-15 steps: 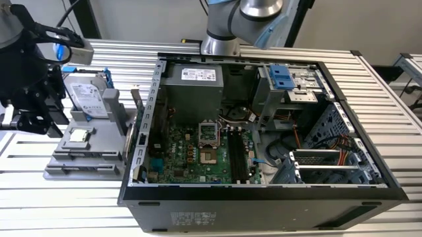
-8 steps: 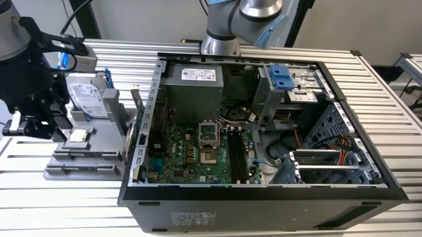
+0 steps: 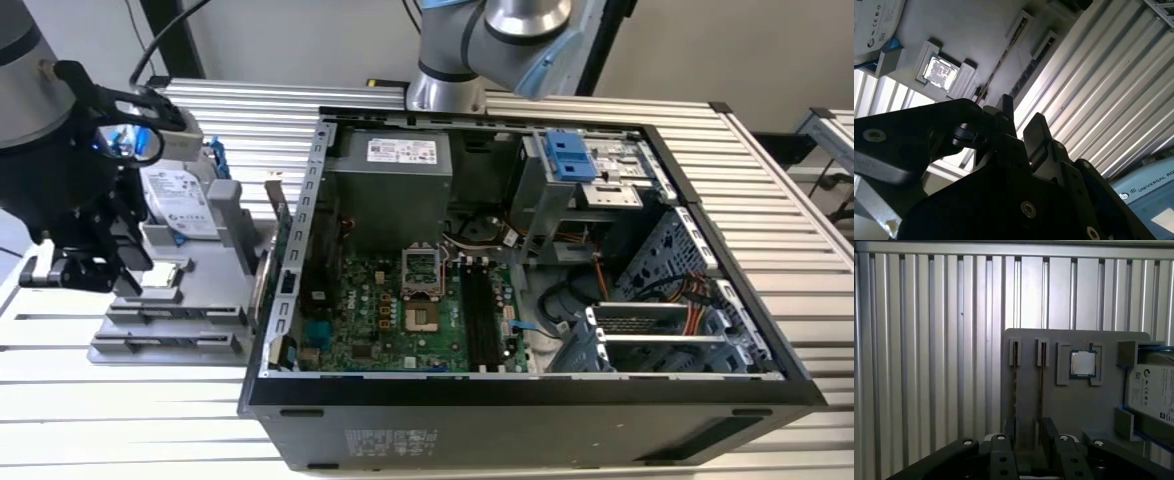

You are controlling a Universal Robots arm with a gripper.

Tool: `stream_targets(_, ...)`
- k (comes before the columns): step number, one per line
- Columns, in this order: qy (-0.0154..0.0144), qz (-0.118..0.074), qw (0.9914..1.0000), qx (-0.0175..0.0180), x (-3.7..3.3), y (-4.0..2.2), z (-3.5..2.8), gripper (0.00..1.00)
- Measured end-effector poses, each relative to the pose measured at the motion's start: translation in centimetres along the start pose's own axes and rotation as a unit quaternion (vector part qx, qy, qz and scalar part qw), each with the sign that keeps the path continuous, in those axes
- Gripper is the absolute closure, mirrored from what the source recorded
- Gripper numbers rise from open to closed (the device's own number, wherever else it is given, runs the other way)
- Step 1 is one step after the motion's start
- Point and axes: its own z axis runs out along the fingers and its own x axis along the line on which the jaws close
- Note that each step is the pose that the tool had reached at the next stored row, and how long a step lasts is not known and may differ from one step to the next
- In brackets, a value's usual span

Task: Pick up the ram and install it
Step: 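Pick up the ram and move it above insertion slot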

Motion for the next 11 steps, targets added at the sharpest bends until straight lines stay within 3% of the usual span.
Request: stream_targets(11,0.0011,0.0,1.0,0.0,0.04,0.05,1.99,0.0)
